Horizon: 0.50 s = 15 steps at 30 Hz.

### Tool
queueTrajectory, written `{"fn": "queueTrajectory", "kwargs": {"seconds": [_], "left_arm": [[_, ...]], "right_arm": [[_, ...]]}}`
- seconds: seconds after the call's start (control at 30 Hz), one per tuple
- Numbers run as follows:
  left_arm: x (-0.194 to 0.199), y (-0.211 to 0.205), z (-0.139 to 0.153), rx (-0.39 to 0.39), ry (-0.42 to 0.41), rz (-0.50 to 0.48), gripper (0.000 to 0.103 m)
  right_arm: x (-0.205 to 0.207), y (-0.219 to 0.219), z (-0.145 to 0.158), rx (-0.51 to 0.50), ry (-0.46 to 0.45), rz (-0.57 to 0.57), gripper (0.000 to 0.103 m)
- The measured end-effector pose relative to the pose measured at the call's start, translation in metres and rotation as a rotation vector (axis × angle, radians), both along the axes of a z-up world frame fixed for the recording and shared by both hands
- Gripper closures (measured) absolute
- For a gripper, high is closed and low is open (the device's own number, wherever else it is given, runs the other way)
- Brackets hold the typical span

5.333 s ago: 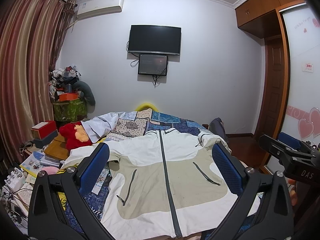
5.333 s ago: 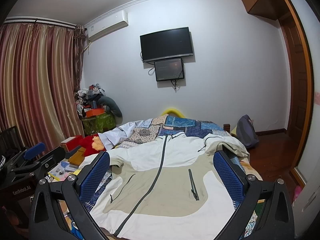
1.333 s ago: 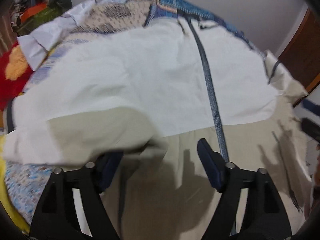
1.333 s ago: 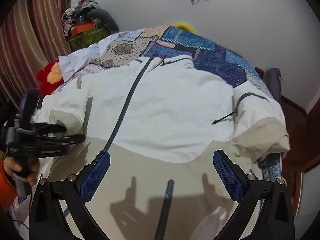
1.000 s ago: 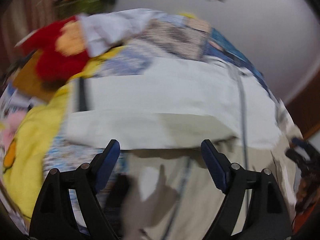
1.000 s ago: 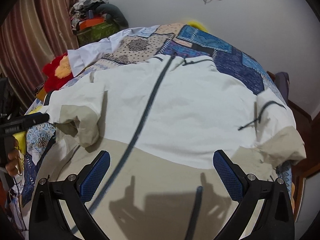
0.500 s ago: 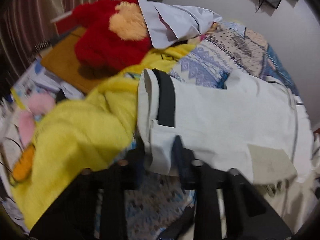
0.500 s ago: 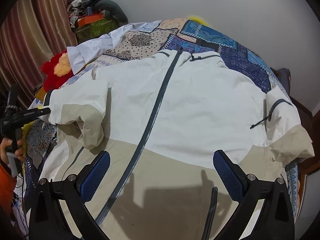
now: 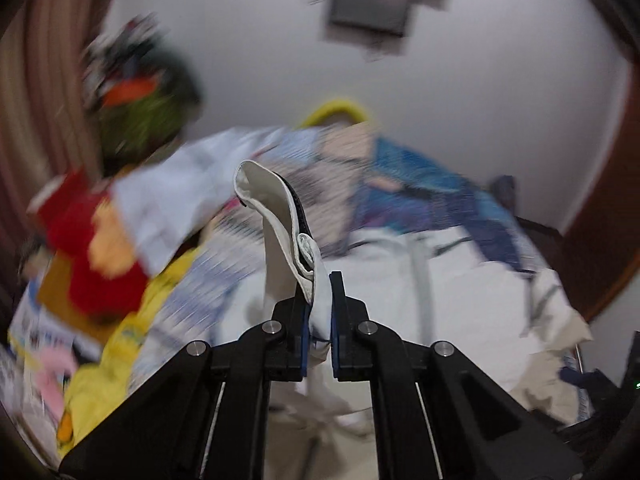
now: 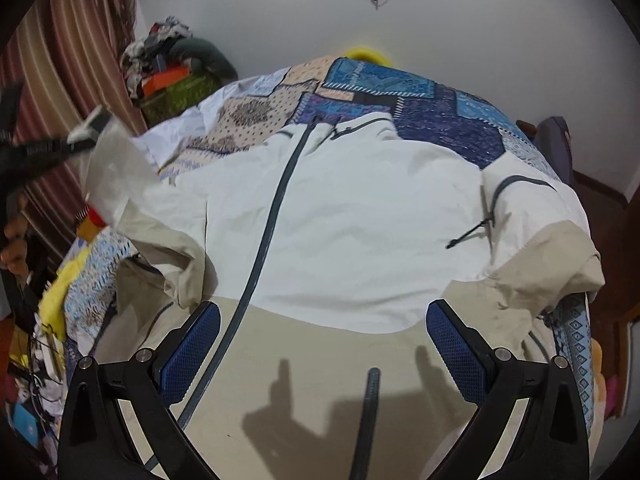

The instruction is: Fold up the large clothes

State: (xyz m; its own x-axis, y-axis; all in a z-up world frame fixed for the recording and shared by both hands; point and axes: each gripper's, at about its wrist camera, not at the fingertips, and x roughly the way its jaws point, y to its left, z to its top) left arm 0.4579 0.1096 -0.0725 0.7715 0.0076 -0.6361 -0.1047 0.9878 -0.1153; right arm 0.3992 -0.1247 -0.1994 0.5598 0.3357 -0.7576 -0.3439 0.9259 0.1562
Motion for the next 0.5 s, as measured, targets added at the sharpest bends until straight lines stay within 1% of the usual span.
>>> {"fn": "queueTrajectory", "kwargs": {"seconds": [0.1,0.17,0.2,0.23,0.3,0.37,0.5], "left_arm": [[0.017,-0.063,0.015,0.040,-0.040,-0.116,0.096],[0.024,-0.098,0.018,0.060,-0.051,-0.178,0.096],[0.029,-0.121,0.017,0.056,-0.049,-0.224,0.096],[0.030,-0.134,0.016,0.049,-0.043,-0.253,0.096],[0.034,-0.166,0.008,0.045,-0.027,-0.315,0.096],[0.037,-0.198,-0.006,0.059,-0.007,-0.394,0.096],[0.032,-0.245,-0.035,0.081,0.063,-0.528,0.096]], "right_arm": [[0.000,-0.016,0.006,0.015,-0.023,-0.008,0.000],[-0.002,-0.027,0.011,0.018,-0.044,-0.017,0.001],[-0.003,-0.032,0.014,0.018,-0.053,-0.022,0.001],[-0.005,-0.040,0.017,0.018,-0.065,-0.029,0.001],[-0.009,-0.055,0.022,0.016,-0.084,-0.043,0.000],[-0.012,-0.068,0.024,0.013,-0.095,-0.055,0.000],[-0.022,-0.095,0.025,0.002,-0.097,-0.085,0.000]]}}
